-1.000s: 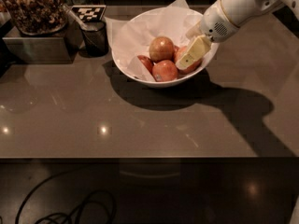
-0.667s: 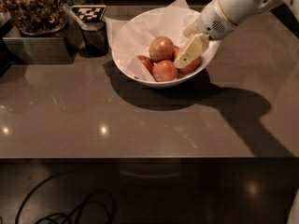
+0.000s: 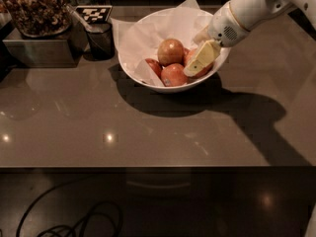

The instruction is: Pick apple from white bowl

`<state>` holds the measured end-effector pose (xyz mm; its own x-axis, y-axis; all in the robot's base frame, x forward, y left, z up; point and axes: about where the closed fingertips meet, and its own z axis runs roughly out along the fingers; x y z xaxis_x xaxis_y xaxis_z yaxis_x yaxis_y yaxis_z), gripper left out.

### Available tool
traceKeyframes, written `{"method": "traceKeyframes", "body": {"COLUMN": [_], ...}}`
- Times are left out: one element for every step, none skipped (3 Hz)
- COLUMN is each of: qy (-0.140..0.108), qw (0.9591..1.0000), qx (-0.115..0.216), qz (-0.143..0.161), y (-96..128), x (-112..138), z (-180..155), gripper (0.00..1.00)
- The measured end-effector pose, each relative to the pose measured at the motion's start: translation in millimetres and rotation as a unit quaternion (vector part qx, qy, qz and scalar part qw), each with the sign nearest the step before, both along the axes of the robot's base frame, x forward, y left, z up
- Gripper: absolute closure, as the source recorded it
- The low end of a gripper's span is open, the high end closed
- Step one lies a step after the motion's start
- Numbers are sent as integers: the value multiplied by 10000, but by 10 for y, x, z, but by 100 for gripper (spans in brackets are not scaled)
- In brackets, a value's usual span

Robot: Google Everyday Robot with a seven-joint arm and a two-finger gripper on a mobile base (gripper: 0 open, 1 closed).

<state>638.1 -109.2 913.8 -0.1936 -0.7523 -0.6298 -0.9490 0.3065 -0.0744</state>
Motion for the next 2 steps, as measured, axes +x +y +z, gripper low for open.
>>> {"method": "traceKeyframes", "body": {"qy": [76, 234], "qw": [10000, 9997], "qx": [3, -4], "qz": [-1, 46], "y": [-6, 5], "x": [-15, -20], "z": [-54, -170], "gripper": [19, 20]}}
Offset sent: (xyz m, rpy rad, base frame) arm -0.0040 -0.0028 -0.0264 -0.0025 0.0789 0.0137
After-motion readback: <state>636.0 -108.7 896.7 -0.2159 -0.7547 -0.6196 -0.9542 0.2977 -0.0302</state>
